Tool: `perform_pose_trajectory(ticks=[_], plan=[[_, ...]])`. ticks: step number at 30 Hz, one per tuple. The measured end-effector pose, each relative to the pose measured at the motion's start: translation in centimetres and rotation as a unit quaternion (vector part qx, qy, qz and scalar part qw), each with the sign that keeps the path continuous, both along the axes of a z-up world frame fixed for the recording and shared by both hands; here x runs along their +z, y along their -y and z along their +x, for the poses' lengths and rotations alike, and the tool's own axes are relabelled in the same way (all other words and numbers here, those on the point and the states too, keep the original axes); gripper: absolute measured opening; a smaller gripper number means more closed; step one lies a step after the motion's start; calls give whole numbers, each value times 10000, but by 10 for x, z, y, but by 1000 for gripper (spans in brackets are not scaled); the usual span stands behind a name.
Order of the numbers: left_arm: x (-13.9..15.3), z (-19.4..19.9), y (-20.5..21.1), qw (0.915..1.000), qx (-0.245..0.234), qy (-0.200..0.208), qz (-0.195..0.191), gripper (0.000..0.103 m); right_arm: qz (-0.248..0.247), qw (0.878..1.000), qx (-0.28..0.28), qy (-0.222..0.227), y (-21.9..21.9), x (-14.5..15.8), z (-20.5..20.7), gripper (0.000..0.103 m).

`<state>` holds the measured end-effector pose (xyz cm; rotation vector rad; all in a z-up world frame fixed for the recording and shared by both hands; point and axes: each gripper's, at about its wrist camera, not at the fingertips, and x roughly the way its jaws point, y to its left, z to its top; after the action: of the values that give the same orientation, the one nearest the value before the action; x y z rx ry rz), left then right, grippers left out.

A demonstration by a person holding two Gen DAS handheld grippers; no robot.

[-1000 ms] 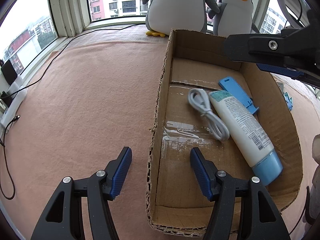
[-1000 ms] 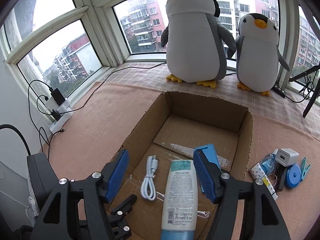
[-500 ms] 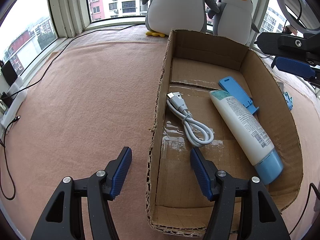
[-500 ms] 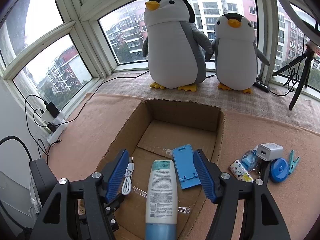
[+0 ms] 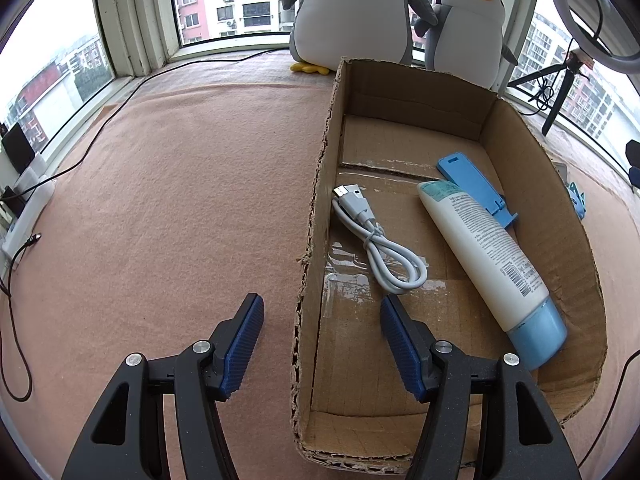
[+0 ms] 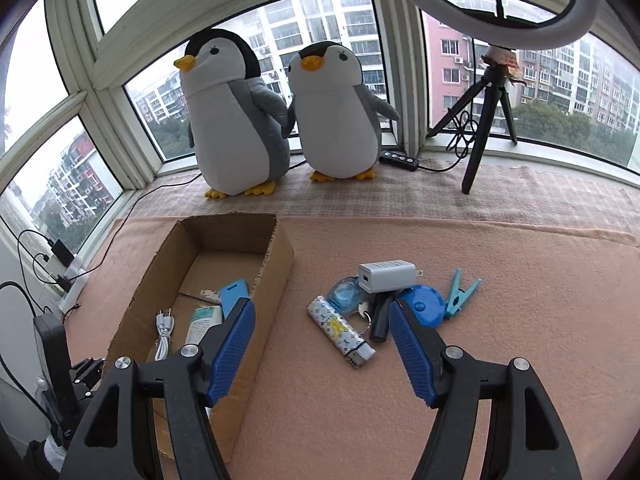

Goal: Organize rigid objects

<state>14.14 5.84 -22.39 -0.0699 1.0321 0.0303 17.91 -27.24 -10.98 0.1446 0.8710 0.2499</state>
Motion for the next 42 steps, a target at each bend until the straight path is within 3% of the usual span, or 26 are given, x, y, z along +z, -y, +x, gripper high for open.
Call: perform_pose_trajectory(ticks=[9,12,14,20,28,34,37,42], plan=[[0,0,1,10000,-5,0,6,65,90,9989,-305,-333,43,-14,19,65],[0,0,1,10000,-12,-2,12,66,-68,9993,-143,-348,37,-15,37,60],[0,0,1,10000,-9,-3,11,65,-167,9988,-71,-448,30,-18,53,43],[0,0,1,10000,3,-10,-8,65,-392,9949,289,-885,5,-42,103,35],[-1,1,0,10000,19,-33,-22,66,-717,9852,519,-1468,-15,-81,146,34],[-1,1,0,10000,24,-28,-25,66,-823,9795,729,-1690,-15,-93,135,24],[-2,1,-1,10000,28,-16,-29,66,-738,9773,866,-1786,-10,-94,113,19],[-2,0,-1,10000,22,-10,-31,65,-501,9798,923,-1704,8,-87,64,19]])
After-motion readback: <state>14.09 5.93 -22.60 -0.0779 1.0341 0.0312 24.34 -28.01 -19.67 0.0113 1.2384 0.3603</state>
